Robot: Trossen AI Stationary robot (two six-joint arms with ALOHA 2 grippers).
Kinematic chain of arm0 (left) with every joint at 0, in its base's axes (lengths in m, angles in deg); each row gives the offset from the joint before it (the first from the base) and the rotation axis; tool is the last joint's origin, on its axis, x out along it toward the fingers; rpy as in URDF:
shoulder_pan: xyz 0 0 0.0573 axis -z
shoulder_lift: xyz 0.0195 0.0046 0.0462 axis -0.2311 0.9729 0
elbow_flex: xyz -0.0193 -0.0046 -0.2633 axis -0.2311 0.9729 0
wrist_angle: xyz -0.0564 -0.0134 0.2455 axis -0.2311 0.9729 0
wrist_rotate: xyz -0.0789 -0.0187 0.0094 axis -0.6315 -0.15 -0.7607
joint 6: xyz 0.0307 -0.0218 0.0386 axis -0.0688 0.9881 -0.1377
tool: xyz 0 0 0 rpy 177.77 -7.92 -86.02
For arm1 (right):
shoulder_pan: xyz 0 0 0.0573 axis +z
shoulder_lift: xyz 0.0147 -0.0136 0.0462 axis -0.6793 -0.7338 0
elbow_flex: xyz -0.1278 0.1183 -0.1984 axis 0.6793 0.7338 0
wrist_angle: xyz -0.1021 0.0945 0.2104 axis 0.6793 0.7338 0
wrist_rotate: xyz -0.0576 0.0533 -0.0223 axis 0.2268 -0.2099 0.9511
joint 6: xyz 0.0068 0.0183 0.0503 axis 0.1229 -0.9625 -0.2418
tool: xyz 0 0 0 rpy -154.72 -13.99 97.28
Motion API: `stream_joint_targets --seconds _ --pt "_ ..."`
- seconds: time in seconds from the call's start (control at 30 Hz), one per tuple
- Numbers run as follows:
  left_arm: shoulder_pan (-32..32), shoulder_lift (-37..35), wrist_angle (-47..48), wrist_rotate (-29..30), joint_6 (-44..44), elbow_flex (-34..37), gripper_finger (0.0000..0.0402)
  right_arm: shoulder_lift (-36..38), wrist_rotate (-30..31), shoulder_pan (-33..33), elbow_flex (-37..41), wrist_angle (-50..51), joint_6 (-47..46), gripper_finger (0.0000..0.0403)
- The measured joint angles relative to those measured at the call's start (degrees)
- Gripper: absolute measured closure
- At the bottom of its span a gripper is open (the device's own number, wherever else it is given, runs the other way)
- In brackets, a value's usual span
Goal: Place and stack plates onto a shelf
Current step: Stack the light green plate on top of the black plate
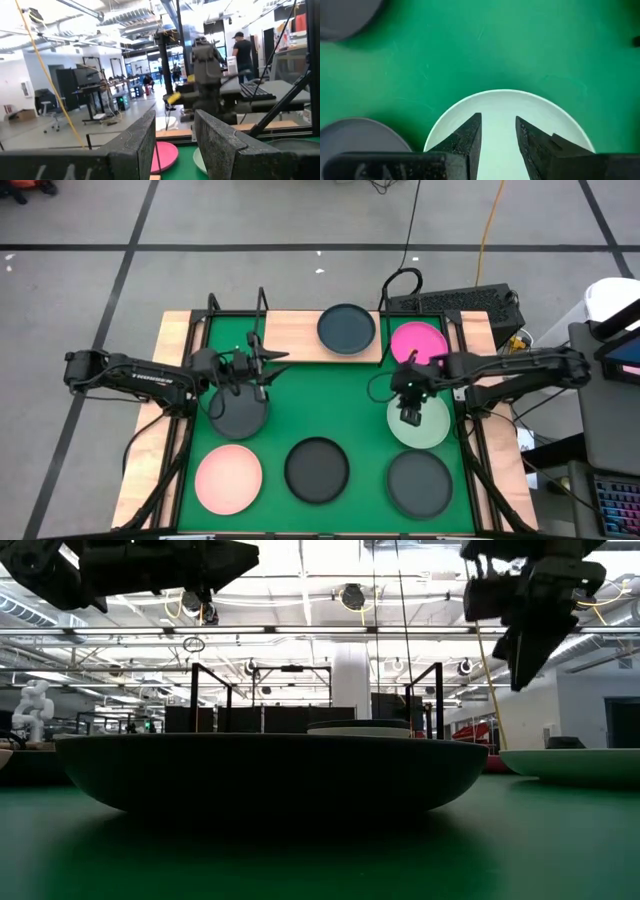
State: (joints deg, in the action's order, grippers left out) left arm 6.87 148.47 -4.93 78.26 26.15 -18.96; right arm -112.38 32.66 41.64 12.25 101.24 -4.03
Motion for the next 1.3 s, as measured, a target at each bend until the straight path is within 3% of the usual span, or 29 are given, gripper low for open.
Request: stream_joint_targets --seconds 0.3,0.67,0.83,1.3 --pt "-0.3 0.0 -1.95 0.0 0.53 -0.02 0.0259 -7.55 0.41 7.06 0.16 -6.37 -7.62 0.03" --pt "-0.16 0.02 -1.93 0.0 4.47 -0.04 0.0259 -14.49 10.34 17.34 0.2 -7.4 -23.77 0.03" --pt "0.24 0.02 -2.22 0.02 4.76 -0.04 0.0259 -17.31 13.29 18.88 0.2 -6.96 -27.38 0.03" --pt "1.8 0.04 -2.44 0.02 4.9 -0.07 0.0259 -21.88 13.15 19.73 0.22 -6.95 -32.44 0.03"
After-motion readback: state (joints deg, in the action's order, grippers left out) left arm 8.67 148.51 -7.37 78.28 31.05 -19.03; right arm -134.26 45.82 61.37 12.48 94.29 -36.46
